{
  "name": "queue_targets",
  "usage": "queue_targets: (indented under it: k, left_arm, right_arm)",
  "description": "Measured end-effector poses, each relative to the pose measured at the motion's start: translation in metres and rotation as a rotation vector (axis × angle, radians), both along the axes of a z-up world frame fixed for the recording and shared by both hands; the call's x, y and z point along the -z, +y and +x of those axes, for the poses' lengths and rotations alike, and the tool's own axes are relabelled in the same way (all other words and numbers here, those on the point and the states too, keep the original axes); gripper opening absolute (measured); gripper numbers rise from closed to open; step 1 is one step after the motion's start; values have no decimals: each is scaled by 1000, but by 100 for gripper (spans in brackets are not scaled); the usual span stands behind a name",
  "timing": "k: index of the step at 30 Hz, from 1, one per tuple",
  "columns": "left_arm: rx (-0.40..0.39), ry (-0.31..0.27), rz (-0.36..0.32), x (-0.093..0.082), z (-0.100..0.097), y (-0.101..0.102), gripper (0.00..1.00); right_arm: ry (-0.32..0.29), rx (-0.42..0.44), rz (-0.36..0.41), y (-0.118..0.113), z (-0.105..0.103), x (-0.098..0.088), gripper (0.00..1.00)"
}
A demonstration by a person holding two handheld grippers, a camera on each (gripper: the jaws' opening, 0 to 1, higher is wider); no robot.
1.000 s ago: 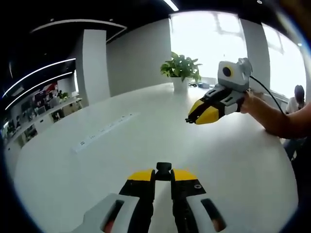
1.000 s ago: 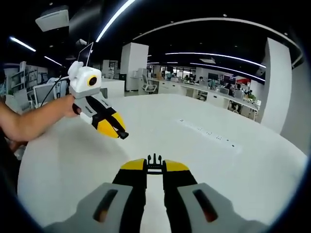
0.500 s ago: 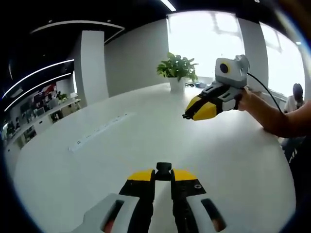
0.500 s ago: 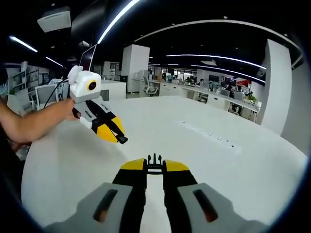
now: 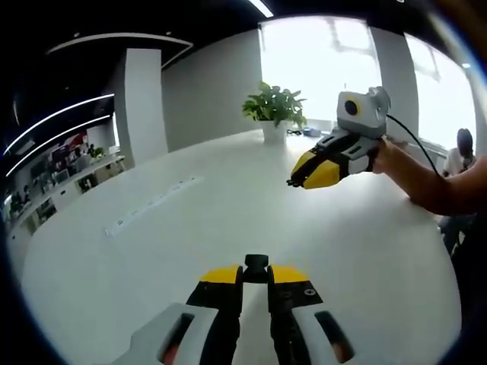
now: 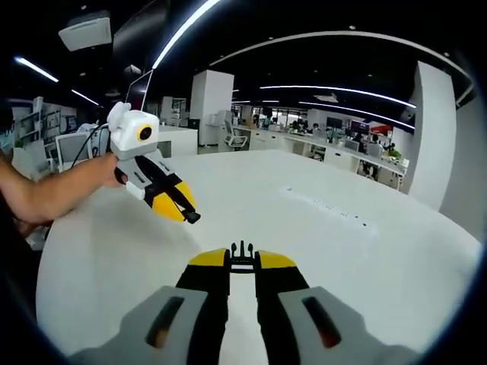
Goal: Snap the two parts of the plastic buckle together until the buckle closes and remains connected.
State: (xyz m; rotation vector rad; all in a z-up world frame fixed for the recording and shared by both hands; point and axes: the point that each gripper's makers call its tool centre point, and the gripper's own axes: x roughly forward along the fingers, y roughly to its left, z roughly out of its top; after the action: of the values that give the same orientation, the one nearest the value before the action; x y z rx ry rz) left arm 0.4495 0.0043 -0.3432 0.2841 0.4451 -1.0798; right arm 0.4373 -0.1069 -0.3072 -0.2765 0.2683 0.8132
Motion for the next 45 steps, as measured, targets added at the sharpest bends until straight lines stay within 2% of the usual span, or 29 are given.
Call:
queue_targets:
  k: [15,20,29,35,37,45]
  left_arm:
    - [5,6,13,7,-18,6,11]
    - [16,3,-7,0,-22,5,11]
    - [24,-5,-9,-3,-26,4,11]
    - [28,-1,4,3,-31,8,11]
    - [37,5,-5,2,-33,7,11]
    - [51,15,8,7,-34,9,11]
  right_arm:
    - [5,-6,-6,0,-9,8,11]
    - [7,-24,10,1,-16,6,11]
    - [21,-7,6,-6,-18,11,11]
    - [20,-21,0,-1,-19,13,11]
    - [21,-54,6,4,-22,14,11]
    - [46,-45,-8,2,-20,23,11]
